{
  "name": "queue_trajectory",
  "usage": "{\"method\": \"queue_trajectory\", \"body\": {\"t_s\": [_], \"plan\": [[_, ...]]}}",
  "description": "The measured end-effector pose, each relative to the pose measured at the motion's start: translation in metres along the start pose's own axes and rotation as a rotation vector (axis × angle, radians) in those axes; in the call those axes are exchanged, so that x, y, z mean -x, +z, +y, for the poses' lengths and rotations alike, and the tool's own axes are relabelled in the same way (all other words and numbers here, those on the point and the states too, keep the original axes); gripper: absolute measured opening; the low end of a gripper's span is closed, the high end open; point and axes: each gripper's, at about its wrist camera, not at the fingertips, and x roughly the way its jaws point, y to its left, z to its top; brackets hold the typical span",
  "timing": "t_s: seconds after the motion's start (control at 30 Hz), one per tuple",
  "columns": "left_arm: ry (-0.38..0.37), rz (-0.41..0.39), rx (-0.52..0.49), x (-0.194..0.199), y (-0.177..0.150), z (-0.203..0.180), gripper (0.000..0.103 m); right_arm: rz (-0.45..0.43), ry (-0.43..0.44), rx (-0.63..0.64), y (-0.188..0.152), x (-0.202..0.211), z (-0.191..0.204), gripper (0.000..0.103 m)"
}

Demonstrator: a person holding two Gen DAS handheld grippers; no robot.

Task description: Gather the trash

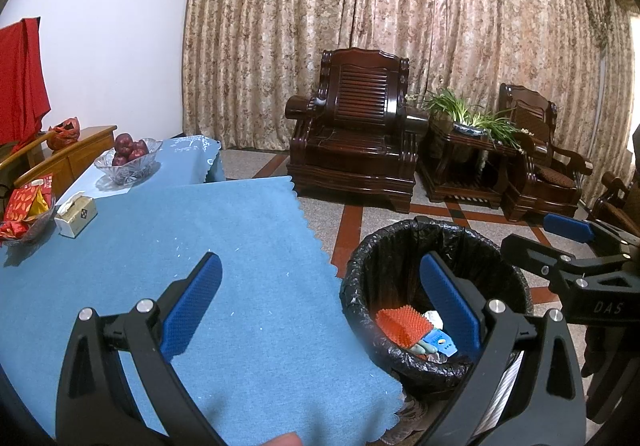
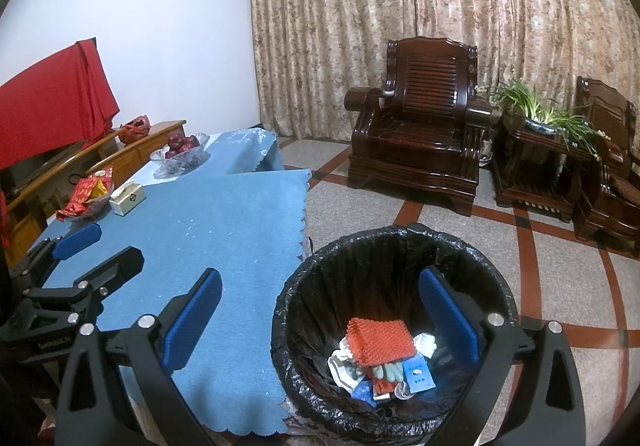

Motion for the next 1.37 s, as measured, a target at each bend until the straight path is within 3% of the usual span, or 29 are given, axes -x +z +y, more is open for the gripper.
{"method": "queue_trajectory", "body": {"t_s": [1.37], "plan": [[0.003,0.011,0.001,0.002,-0.005,0.004,0.097,0.018,0.0,-0.005,-0.01,-0.008,-0.002,0.097]]}}
